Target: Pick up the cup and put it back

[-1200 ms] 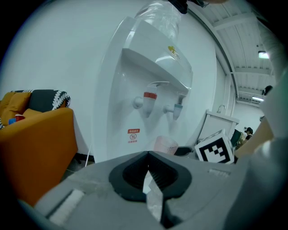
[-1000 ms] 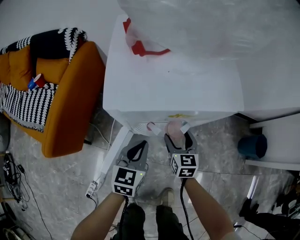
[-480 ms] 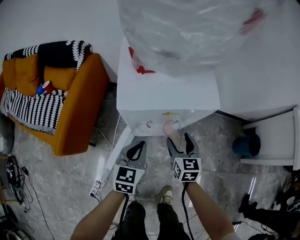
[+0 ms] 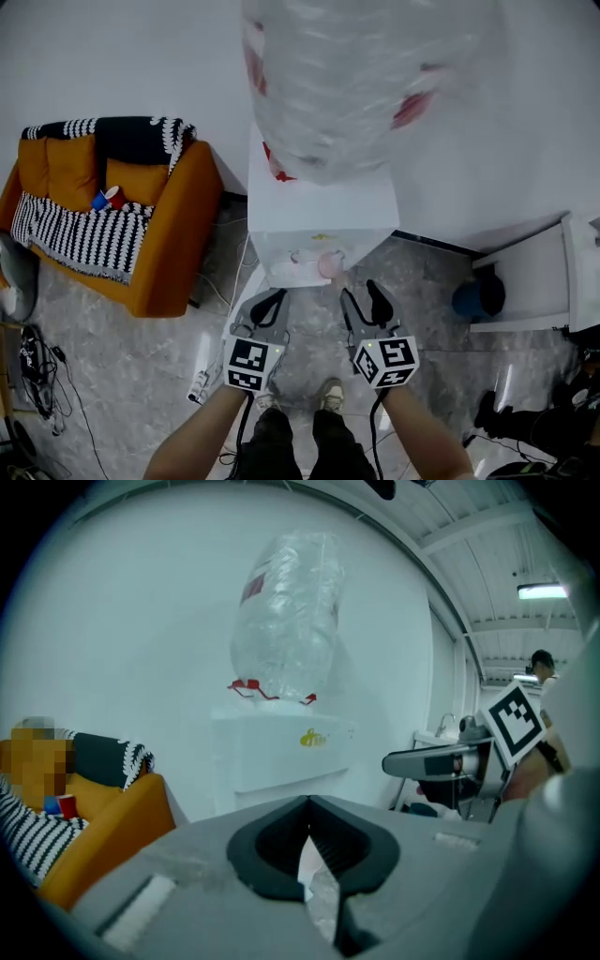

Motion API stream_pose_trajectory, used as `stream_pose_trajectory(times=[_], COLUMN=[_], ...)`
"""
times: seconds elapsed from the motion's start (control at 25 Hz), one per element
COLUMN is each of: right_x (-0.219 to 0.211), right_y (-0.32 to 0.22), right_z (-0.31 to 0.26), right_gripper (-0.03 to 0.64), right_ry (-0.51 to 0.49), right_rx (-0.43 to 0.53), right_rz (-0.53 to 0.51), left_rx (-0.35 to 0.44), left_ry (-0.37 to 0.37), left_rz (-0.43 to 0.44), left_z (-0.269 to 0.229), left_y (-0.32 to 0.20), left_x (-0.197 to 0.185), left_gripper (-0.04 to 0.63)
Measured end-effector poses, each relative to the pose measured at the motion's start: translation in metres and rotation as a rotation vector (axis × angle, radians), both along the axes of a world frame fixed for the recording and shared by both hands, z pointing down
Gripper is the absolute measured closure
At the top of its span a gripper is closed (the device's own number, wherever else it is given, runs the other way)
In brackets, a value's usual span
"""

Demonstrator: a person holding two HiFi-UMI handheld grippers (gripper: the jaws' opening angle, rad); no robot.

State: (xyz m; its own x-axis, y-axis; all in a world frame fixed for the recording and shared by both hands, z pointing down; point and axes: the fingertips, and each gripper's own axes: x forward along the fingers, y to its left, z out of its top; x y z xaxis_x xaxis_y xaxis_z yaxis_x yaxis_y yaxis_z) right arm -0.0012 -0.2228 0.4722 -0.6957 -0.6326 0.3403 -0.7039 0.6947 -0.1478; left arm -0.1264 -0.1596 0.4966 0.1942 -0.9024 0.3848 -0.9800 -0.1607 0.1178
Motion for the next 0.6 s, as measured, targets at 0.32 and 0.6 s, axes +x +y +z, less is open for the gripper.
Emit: stream_pose_trajectory(times=[0.32, 0.6], right_x=[-0.001, 0.013], right_y=[0.037, 0.070], right_z=[-0.107, -0.204], right_gripper=[0.459, 0.474], right_ry=[-0.038, -0.096], right_rx=[0.045, 0.072], right_rz=[-0.061, -0.088], left_rx=[0.099, 0.191], left_ry=[-0.033, -0.057], left_rz=[-0.006, 0.008], left_z=[-0.102, -0.200], left_y=[0.024, 0.050], left_x=[0.003, 0.008], left_gripper=[0.592, 0.592])
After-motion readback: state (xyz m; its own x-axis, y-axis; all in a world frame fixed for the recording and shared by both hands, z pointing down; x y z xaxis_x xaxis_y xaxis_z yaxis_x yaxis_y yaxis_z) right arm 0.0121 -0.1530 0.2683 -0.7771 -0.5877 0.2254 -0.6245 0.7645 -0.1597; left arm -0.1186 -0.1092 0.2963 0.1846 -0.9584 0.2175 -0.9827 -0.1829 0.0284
